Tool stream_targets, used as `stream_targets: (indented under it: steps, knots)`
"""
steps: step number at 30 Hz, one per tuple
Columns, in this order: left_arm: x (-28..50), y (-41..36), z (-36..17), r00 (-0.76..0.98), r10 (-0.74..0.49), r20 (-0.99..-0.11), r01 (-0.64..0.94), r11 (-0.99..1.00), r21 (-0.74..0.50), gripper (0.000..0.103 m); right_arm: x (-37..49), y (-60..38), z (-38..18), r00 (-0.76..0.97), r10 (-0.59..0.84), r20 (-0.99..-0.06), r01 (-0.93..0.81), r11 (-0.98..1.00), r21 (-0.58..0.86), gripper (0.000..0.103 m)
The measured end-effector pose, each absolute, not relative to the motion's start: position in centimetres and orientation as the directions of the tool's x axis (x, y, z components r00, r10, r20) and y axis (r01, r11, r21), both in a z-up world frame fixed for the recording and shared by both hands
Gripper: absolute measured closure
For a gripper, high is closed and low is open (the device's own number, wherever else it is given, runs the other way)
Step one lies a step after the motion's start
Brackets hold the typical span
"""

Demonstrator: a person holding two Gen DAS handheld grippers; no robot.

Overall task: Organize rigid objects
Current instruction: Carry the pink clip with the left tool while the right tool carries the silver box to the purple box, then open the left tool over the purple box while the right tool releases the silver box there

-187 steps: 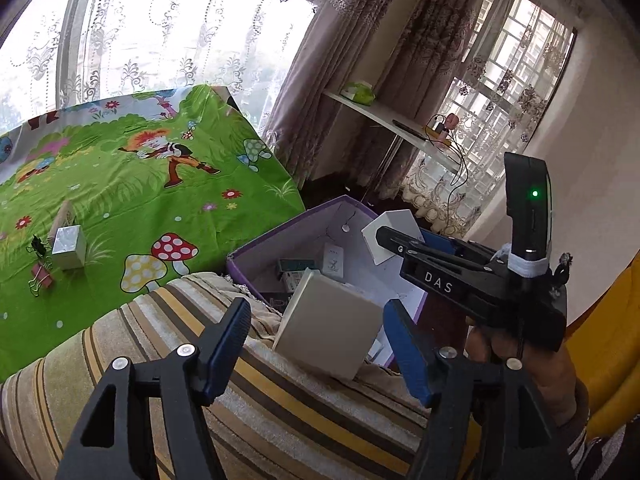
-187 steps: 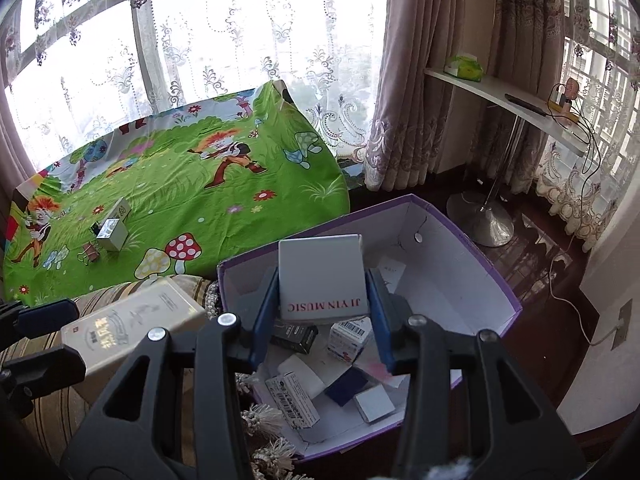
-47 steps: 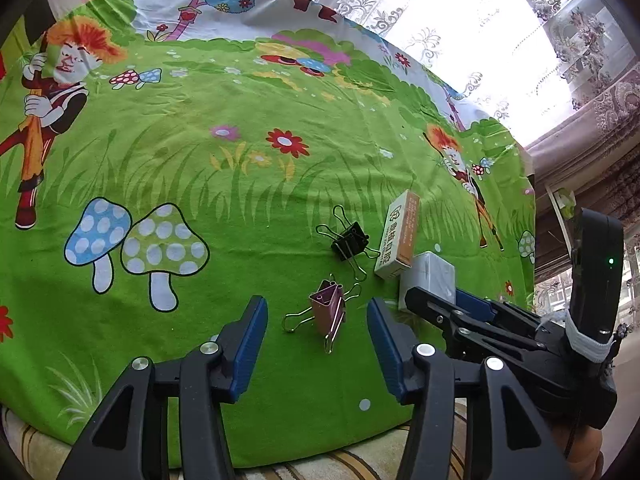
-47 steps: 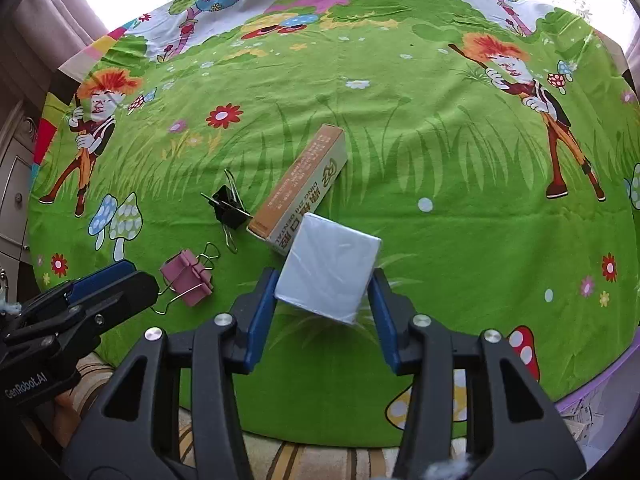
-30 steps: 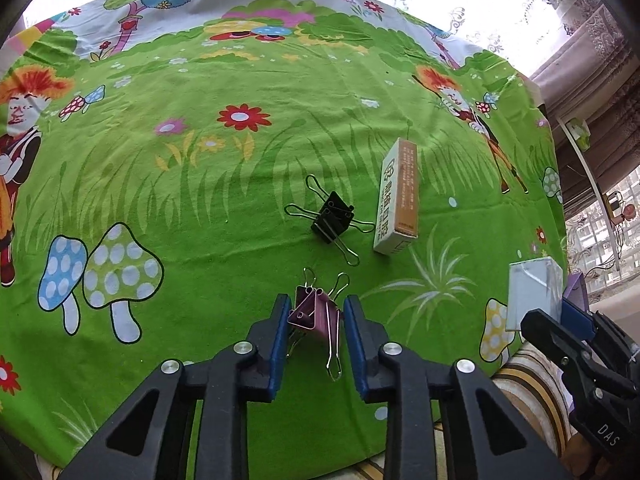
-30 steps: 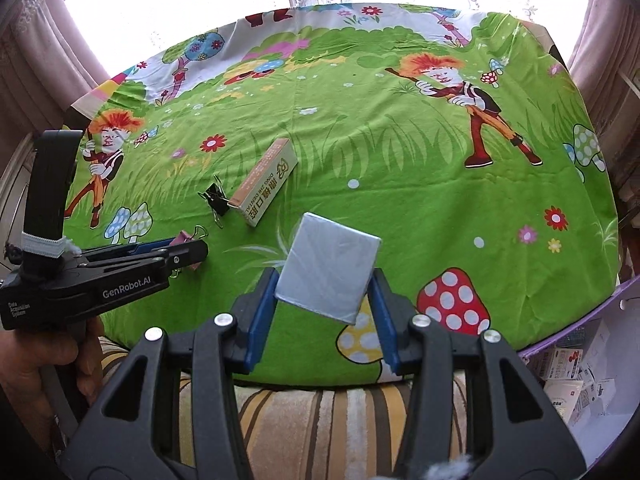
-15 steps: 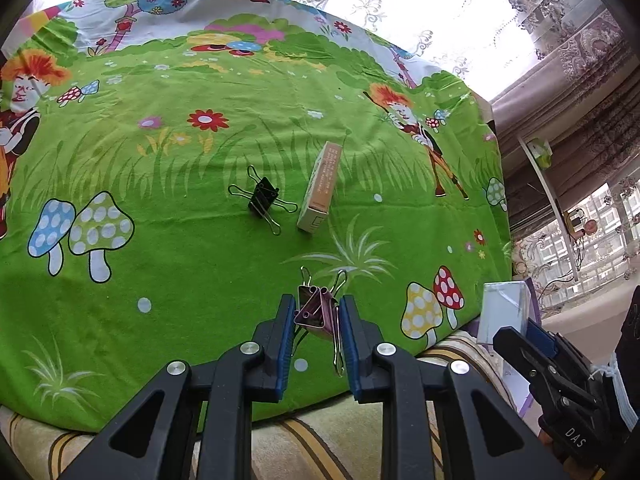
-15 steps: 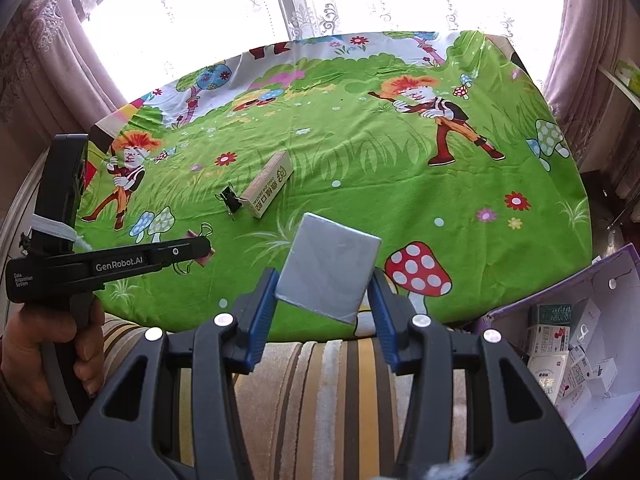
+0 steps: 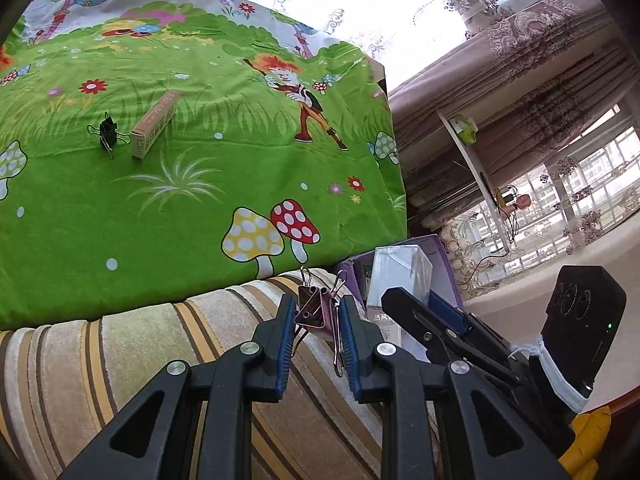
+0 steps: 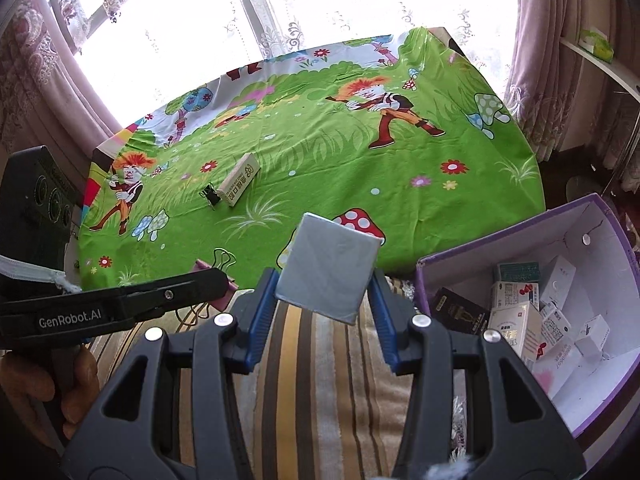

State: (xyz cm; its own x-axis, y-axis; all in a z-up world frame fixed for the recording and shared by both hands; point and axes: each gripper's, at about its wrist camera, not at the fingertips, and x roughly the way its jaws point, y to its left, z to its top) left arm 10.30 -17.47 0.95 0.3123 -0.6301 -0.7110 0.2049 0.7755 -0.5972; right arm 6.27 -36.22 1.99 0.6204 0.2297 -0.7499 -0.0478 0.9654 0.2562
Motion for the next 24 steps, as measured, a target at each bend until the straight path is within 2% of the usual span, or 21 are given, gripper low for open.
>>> stream_targets:
  steps: [12, 24]
  knots:
    - [6.5, -23.5, 2.5, 0.297, -0.692, -0.658, 0.369, 0.719, -0.589, 0.080, 1.3, -43.8, 1.8, 0.656, 0.089, -0.749, 0.140, 0.961, 0.237, 0.053]
    - [3.3, -29.5, 4.0, 0.270, -0.714, -0.647, 0.570, 0.659, -0.490, 0.080, -0.9, -48.9, 1.8, 0.671, -0.047, -0.740, 0.297, 0.932, 0.210, 0.053]
